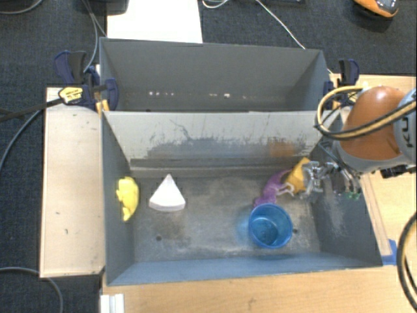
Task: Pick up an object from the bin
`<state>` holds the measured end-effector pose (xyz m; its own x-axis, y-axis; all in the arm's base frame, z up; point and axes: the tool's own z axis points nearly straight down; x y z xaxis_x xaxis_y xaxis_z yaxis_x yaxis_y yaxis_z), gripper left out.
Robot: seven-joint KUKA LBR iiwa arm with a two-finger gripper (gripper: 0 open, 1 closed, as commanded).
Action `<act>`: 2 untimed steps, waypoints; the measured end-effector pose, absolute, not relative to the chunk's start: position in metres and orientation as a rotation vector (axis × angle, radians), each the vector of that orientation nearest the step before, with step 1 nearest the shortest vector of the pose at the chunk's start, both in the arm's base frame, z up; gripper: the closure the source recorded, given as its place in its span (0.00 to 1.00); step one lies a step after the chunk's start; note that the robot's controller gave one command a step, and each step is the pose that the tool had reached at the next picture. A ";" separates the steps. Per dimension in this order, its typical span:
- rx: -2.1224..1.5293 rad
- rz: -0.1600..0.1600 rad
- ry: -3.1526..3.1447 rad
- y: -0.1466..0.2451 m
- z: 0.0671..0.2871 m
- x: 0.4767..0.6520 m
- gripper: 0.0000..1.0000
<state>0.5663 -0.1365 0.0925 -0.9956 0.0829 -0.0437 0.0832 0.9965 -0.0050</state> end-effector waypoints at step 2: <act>0.168 -0.008 3.089 -0.137 0.092 0.565 1.00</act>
Offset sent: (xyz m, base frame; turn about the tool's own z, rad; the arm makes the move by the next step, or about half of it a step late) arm -0.0148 -0.0007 -0.0225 0.1011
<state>0.5653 -0.1366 0.0920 -0.9929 0.1086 -0.0486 0.1088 0.9941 -0.0022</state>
